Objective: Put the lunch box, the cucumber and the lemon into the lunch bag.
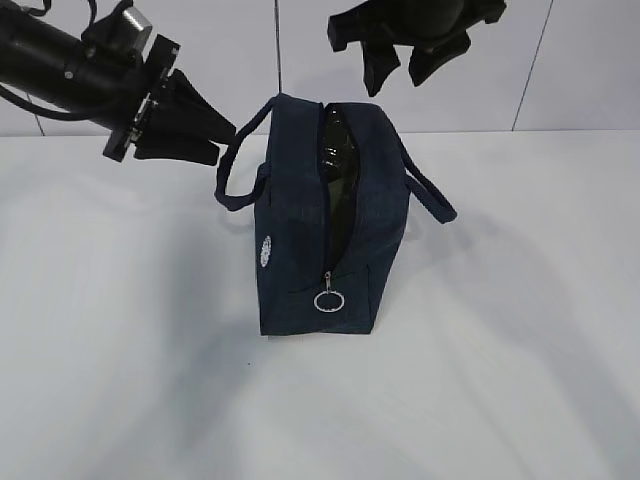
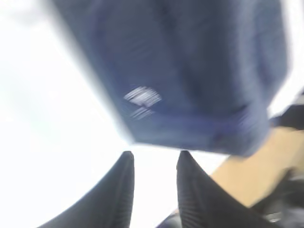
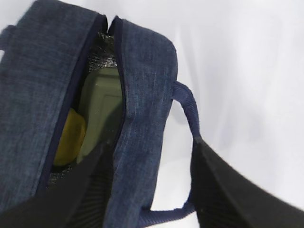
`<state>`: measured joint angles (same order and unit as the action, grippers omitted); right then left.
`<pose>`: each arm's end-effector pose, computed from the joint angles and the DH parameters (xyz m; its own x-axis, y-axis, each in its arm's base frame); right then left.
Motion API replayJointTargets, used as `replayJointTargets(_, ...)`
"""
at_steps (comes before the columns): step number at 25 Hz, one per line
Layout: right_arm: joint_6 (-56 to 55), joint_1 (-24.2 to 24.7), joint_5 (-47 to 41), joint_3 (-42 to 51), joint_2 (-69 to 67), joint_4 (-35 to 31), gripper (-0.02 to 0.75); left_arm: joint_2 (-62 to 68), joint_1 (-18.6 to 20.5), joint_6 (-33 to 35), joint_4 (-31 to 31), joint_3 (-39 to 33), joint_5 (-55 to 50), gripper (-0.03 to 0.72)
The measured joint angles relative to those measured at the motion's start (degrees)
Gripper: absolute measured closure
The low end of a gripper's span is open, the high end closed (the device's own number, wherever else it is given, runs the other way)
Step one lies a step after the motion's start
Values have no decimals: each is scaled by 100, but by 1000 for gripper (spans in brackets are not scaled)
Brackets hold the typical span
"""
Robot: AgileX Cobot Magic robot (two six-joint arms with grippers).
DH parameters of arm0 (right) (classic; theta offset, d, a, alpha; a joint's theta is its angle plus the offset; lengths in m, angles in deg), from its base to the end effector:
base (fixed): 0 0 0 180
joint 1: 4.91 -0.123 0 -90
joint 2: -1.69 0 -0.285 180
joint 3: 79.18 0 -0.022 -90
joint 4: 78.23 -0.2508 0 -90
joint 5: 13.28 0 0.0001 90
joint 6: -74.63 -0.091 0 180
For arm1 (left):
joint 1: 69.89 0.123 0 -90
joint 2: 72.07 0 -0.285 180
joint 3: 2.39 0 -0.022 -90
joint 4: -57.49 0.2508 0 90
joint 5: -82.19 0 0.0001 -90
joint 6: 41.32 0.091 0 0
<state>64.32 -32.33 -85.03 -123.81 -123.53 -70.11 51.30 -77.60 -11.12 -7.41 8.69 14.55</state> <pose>0.4053 0.1965 0.3387 -0.8318 -0.2810 -0.4786 -0.2912 0.9551 -0.0546 0.4016 -0.1313 0.2401 -0.9678 0.0459 -0.2474 0.2353 0.5130 -0.8255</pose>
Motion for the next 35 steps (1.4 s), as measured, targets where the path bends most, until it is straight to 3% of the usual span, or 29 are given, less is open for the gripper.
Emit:
replayJointTargets(6, 367, 0, 0, 0, 476, 0, 334, -491, 0, -650, 1741, 130, -109, 467)
replayJointTargets(11, 407, 0, -11, 0, 753, 98, 334, -987, -45, -1116, 3221, 130, -159, 474)
replayJointTargets(18, 351, 0, -22, -19, 763, 56, 334, -1841, -392, -1798, 5033, 130, -267, 475)
replayJointTargets(23, 338, 0, -22, 267, 991, -227, 334, -2288, -417, -1914, 5257, 130, -306, 488)
replayJointTargets(27, 330, 0, 183, 1284, 1650, -388, 334, -2558, -417, -1914, 5277, 130, -318, 490)
replayJointTargets(35, 330, 0, 3430, 4920, 4203, -343, 334, -3006, -417, -1914, 5282, 130, -354, 492)
